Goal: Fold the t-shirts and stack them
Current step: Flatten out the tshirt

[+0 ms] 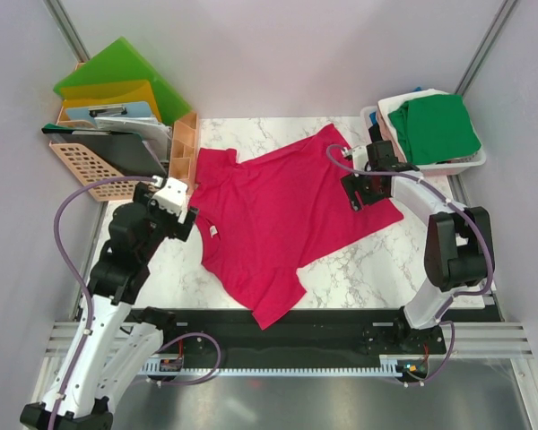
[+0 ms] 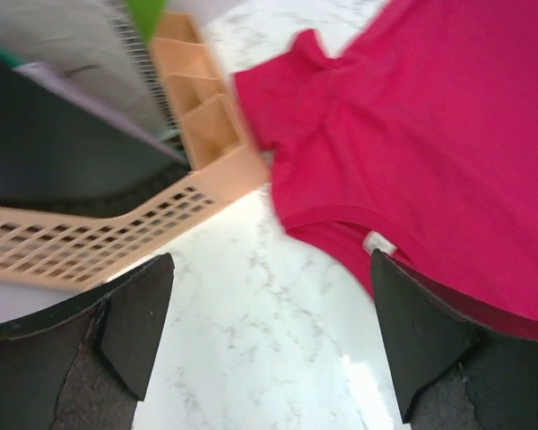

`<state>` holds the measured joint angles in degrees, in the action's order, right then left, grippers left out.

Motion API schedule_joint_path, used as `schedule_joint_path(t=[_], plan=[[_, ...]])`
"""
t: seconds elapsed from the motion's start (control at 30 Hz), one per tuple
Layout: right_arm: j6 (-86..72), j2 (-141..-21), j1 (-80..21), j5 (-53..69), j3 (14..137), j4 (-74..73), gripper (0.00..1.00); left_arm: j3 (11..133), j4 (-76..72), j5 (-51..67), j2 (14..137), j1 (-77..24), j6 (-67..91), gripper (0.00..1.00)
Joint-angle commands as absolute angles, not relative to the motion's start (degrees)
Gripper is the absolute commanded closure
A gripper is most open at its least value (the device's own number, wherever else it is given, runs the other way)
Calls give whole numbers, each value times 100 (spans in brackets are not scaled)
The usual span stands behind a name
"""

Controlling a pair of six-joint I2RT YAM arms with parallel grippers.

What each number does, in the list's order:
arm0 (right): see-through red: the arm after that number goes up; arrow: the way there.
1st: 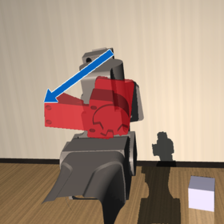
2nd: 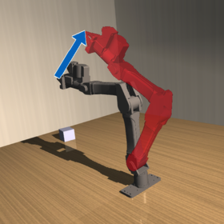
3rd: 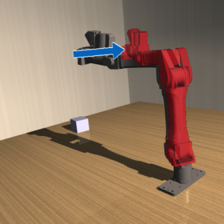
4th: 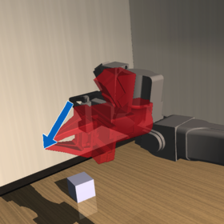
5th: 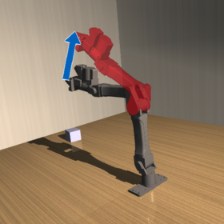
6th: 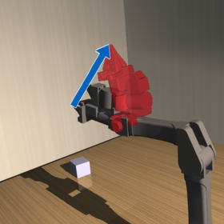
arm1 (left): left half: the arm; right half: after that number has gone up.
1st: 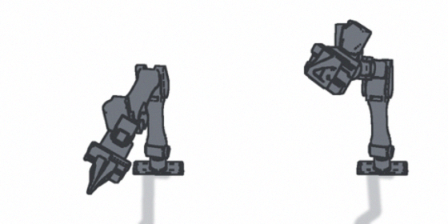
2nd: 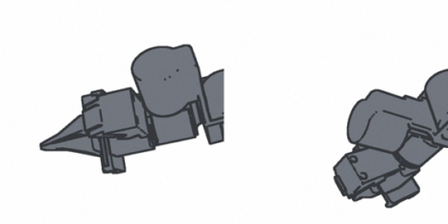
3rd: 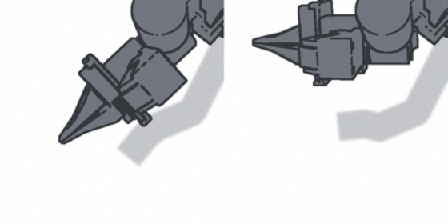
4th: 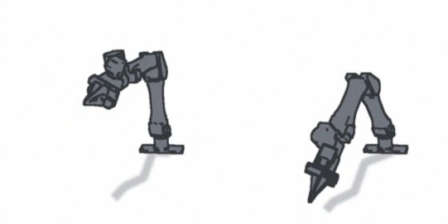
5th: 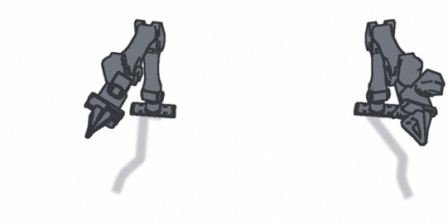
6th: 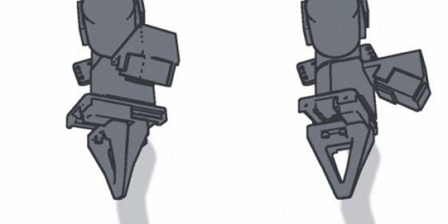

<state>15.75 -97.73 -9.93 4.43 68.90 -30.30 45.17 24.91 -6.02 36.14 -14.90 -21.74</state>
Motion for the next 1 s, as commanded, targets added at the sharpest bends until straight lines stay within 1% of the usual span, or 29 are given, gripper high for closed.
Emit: schedule_joint_path(t=[0.0,0.03,0.07,0.17,0.23,0.27,0.33,0.4,0.63,0.8,0.93,0.97], plan=[[1652,-9756,-896,641,7216,-3076,23,4807,3180,990,3814,-1485,-2040,3],[1644,-9686,-896,676,7216,-3094,23,4860,3486,1298,4015,-1485,-1996,2],[1644,-9659,-896,694,7207,-3111,23,4947,3611,1936,4095,-1494,-1995,1],[1705,-9615,-888,598,7146,-3129,22,4992,3963,2539,4569,-1766,-1960,0],[1731,-9650,-896,510,7128,-3120,22,4931,4034,2374,4885,-2151,-1995,0],[1723,-9659,-896,518,7111,-3120,22,4809,3973,2051,5226,-2275,-1978,0],[1679,-9738,-905,614,7110,-3094,22,4738,3920,1794,5553,-2547,-1969,0],[1609,-9808,-896,659,7154,-3076,22,4746,3867,1775,5922,-2671,-2021,0],[1617,-10510,-826,352,7602,-3006,22,4702,3446,1846,6609,-3593,-2101,0],[1486,-10854,-756,395,7971,-2997,22,4509,2893,1644,6969,-3814,-2135,0],[1450,-11056,-747,387,8138,-2997,22,4377,2401,1275,7794,-3885,-2346,0],[1468,-11074,-738,352,8165,-2997,22,4377,2339,1214,8179,-3885,-2373,0]])
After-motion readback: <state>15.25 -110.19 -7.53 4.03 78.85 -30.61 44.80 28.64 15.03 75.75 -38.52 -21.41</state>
